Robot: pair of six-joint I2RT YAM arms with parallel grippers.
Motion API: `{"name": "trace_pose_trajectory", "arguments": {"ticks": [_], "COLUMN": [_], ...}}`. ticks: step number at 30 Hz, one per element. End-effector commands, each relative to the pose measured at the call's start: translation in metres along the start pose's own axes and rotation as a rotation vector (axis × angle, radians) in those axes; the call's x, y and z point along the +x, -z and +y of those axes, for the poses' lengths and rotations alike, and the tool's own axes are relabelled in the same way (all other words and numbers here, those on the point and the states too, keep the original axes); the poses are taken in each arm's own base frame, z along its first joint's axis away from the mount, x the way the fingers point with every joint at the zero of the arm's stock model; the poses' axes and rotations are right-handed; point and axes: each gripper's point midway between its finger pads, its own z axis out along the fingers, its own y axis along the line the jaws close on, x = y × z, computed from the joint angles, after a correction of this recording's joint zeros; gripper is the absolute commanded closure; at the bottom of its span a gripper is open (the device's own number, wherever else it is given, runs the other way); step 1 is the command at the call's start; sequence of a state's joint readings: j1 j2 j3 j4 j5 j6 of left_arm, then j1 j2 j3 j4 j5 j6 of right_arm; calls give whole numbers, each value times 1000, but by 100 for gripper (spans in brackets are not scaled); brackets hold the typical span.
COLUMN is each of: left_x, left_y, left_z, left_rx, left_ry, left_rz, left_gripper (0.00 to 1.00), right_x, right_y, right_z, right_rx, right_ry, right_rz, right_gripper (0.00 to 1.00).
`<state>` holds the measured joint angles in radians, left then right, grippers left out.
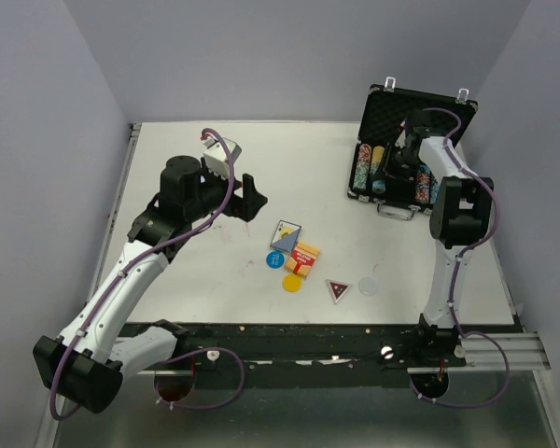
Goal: Pack up texas hold em set
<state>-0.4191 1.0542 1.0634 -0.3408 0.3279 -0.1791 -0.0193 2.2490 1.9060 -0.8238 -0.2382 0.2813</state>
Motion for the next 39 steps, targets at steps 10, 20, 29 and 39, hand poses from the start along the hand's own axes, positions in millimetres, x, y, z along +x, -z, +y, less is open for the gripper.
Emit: {"name": "trace_pose_trajectory", "arguments": {"ticks": [10, 20, 29, 39], "left_x": [7, 6, 7, 9], "left_y": [-3, -2, -2, -4], "left_z": [2, 4, 6, 6], "left_rx": [-6, -15, -22, -25], "left_ry": [-2, -6, -10, -8], "left_rz": [20, 17, 19, 26], "left_gripper": [6, 6, 6, 6], "right_x": [-2, -14, -17, -28], "right_y": [-16, -7, 2, 30], "right_z": [4, 7, 12, 23], "right_rx": [-9, -12, -27, -54], "right_ry": [19, 48, 84, 114], "right_rz": [-37, -95, -114, -182], "right_gripper": [99, 62, 40, 37]}}
